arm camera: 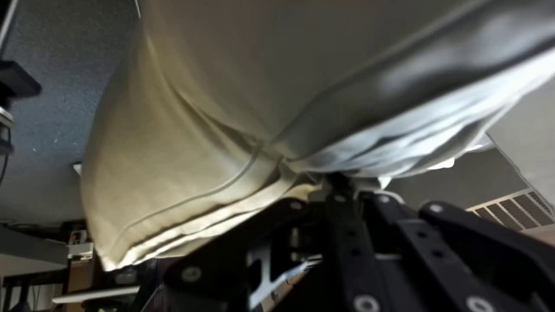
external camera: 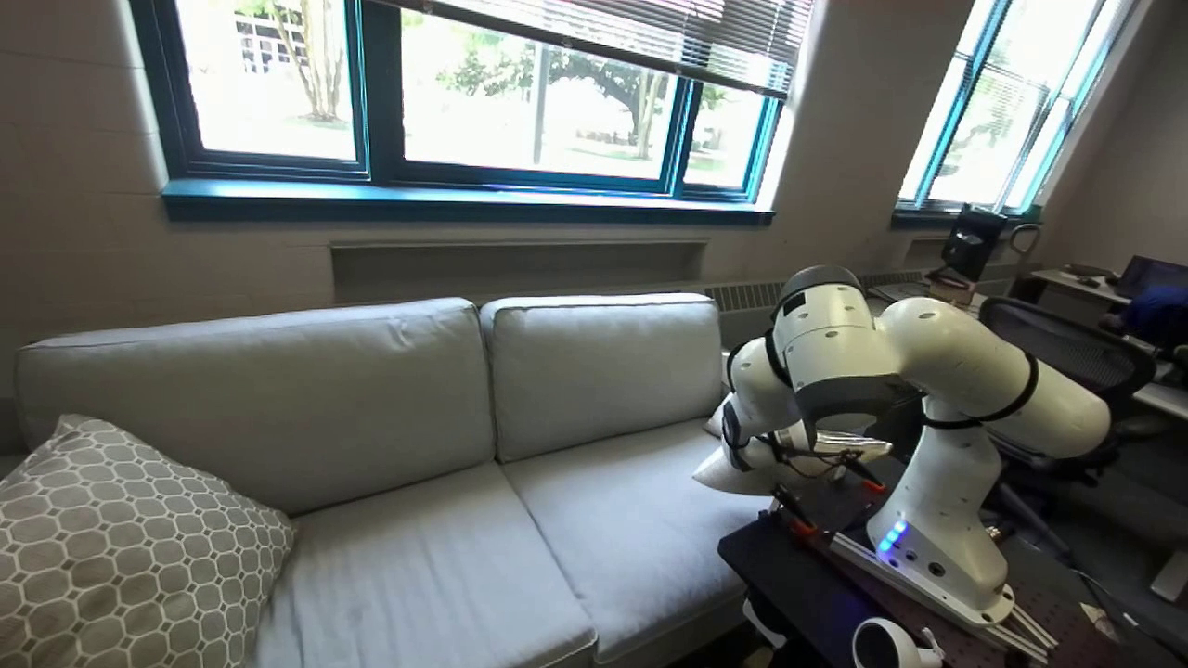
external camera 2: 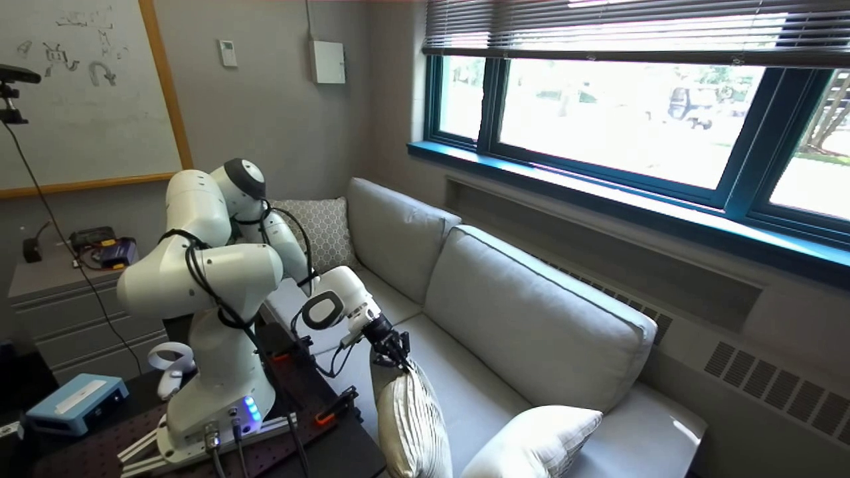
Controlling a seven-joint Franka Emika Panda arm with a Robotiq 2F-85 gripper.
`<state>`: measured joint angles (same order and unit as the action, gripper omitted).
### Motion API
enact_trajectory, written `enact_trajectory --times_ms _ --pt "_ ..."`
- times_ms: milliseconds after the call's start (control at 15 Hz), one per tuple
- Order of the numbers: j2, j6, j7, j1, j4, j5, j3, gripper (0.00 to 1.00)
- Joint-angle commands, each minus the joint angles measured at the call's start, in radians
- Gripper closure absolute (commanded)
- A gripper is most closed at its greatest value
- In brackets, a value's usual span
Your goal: Arrange the cushions on the couch
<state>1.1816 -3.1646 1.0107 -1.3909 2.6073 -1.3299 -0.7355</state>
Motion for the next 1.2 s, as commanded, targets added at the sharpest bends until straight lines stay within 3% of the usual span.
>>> enact_trajectory --times_ms 0,200,267,400,533,800,1133 --pt "0.109 0.228 0.039 -0.085 -0.096 0.23 -0.197 0.96" --pt "0.166 0.448 0.118 -0.088 -0.25 0.401 -0.333 0.96" --pt "0.145 0.484 0.209 -0.052 -0.302 0.517 -0.358 0.96" --pt "0.148 0.6 0.332 0.001 -0.436 0.64 -0.416 0.96" --pt "0.103 0.664 0.417 0.094 -0.554 0.734 -0.428 0.96" --pt "-0.004 0.719 0.552 0.301 -0.737 0.83 -0.364 0.96" --pt "-0.161 0.684 0.662 0.504 -0.837 0.903 -0.195 0.98"
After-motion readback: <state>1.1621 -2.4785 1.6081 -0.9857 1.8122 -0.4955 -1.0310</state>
